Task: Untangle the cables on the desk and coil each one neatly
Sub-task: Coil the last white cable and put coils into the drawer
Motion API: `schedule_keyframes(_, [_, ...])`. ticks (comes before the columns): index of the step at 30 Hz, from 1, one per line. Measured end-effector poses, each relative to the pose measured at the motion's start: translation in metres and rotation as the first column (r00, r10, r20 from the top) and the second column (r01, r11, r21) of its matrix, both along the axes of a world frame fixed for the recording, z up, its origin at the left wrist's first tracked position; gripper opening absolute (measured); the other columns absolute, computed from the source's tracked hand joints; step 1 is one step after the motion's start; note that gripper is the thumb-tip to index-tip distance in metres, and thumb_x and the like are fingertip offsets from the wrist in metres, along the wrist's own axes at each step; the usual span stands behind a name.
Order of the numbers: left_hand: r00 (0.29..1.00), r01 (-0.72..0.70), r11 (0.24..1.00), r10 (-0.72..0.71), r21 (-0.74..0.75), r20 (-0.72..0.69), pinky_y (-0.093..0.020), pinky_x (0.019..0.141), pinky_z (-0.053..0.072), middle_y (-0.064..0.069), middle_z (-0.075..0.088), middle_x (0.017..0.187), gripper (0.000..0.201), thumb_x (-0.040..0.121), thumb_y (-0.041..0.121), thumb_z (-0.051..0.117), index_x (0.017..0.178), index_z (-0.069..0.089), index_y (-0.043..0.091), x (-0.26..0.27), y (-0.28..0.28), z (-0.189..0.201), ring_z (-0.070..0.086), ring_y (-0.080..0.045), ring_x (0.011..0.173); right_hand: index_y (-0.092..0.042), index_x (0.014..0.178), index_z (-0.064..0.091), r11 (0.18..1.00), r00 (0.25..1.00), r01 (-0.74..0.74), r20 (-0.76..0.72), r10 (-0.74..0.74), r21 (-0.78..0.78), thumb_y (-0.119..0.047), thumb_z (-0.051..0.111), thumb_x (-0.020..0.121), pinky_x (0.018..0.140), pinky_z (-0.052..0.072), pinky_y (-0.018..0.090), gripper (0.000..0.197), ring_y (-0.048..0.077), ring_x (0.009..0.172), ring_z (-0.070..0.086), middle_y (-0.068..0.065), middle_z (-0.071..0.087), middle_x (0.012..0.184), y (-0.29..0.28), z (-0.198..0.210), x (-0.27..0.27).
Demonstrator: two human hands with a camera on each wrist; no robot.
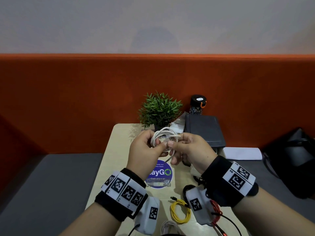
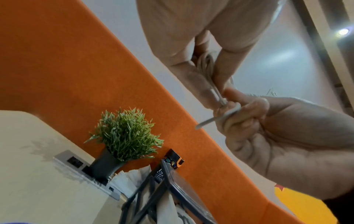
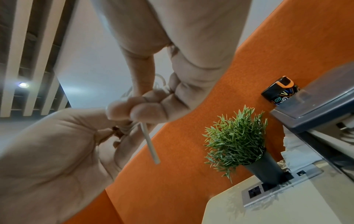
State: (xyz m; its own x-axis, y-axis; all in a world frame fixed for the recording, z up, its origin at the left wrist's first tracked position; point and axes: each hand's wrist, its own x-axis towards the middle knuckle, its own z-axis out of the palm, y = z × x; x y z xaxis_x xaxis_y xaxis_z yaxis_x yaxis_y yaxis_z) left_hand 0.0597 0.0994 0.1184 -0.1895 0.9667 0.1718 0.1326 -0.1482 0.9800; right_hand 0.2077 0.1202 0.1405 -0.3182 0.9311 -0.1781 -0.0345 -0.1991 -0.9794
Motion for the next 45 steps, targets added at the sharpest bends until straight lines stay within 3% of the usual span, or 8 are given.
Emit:
schedule_keyframes(10, [0.986, 0.164, 0.985, -0.164, -0.053, 0.015, -0.029, 0.060, 0.056, -0.018, 0.064, 0.091, 0.024, 0.082, -0.004, 0.066, 0.069, 0.055, 0.013, -0.012, 0.006, -0.001, 0.066, -0.021, 0.074, 0.011, 0.100, 0.053, 1.000, 0.999, 0.016, 0.044, -0.017, 0.018, -0.005, 0.066, 0.085, 0.035, 0.036, 0.017, 0.026, 0.023, 0.037, 0.052, 0.020, 0.055, 0.060, 0.002, -0.006, -0.003])
schedule_keyframes(16, [0.997, 0.043, 0.999, -0.044, -0.018, -0.059, -0.032, 0.059, 0.058, -0.025, 0.061, 0.077, 0.012, 0.082, 0.000, 0.065, 0.077, 0.054, -0.003, -0.005, 0.004, -0.001, 0.064, -0.026, 0.067, 0.001, 0.091, 0.055, 0.999, 0.999, 0.031, 0.017, -0.031, 0.020, -0.005, 0.064, 0.087, 0.037, 0.038, 0.018, 0.012, 0.021, 0.037, 0.054, 0.023, 0.057, 0.065, 0.000, -0.007, -0.007])
schedule_keyframes(24, [0.988, 0.145, 0.982, -0.150, -0.123, -0.032, -0.033, 0.067, 0.058, -0.012, 0.070, 0.087, 0.017, 0.082, 0.006, 0.070, 0.096, 0.062, 0.011, -0.012, 0.006, 0.006, 0.069, -0.023, 0.078, -0.003, 0.097, 0.051, 0.992, 0.993, 0.109, 0.033, -0.111, 0.064, -0.009, 0.067, 0.086, 0.053, 0.044, 0.034, 0.020, 0.026, 0.048, 0.060, 0.016, 0.062, 0.061, 0.004, -0.015, -0.005])
schedule_keyframes(30, [0.985, 0.174, 0.964, -0.166, -0.203, 0.056, -0.023, 0.062, 0.056, -0.011, 0.071, 0.076, 0.011, 0.084, -0.001, 0.065, 0.094, 0.069, 0.000, -0.015, 0.003, 0.010, 0.070, -0.017, 0.067, -0.005, 0.105, 0.046, 0.997, 0.998, 0.061, 0.012, -0.062, 0.052, 0.006, 0.062, 0.085, 0.055, 0.053, 0.031, 0.028, 0.025, 0.055, 0.065, 0.010, 0.064, 0.060, 0.004, -0.016, 0.000])
schedule_keyframes(32, [0.983, 0.157, 0.965, -0.134, -0.208, 0.123, -0.025, 0.065, 0.058, -0.011, 0.071, 0.076, 0.010, 0.083, -0.002, 0.066, 0.092, 0.070, 0.000, -0.016, 0.003, 0.012, 0.070, -0.018, 0.067, -0.004, 0.109, 0.047, 0.997, 0.999, 0.039, 0.008, -0.039, 0.062, 0.012, 0.062, 0.082, 0.067, 0.058, 0.036, 0.035, 0.027, 0.063, 0.069, 0.009, 0.066, 0.064, 0.003, -0.014, 0.001])
schedule_keyframes(37, [0.976, 0.159, 0.967, -0.123, -0.197, 0.182, -0.023, 0.066, 0.057, -0.012, 0.073, 0.077, 0.011, 0.080, -0.002, 0.069, 0.088, 0.072, 0.005, -0.013, 0.001, 0.012, 0.072, -0.025, 0.074, -0.015, 0.104, 0.055, 0.964, 0.964, 0.118, 0.204, -0.168, 0.239, -0.002, 0.073, 0.078, 0.076, 0.057, 0.037, 0.034, 0.023, 0.069, 0.071, 0.000, 0.069, 0.063, 0.002, -0.017, -0.001])
schedule_keyframes(41, [0.985, 0.169, 0.969, -0.161, -0.178, 0.058, -0.025, 0.068, 0.056, -0.007, 0.073, 0.078, 0.017, 0.079, 0.001, 0.071, 0.087, 0.072, 0.016, -0.012, 0.001, 0.008, 0.070, -0.022, 0.076, -0.017, 0.102, 0.058, 0.978, 0.963, 0.162, 0.193, -0.185, 0.131, -0.002, 0.070, 0.082, 0.075, 0.059, 0.039, 0.028, 0.022, 0.068, 0.072, 0.001, 0.070, 0.063, 0.002, -0.024, -0.004])
schedule_keyframes(45, [0.987, 0.133, 0.984, -0.143, -0.117, -0.076, -0.037, 0.072, 0.059, 0.000, 0.071, 0.076, 0.026, 0.079, 0.004, 0.072, 0.088, 0.067, 0.028, -0.009, 0.000, 0.004, 0.068, -0.021, 0.074, -0.005, 0.110, 0.060, 0.983, 0.983, 0.181, 0.015, -0.181, -0.014, 0.008, 0.061, 0.085, 0.084, 0.056, 0.039, 0.029, 0.032, 0.084, 0.071, 0.021, 0.072, 0.089, 0.002, -0.024, -0.006])
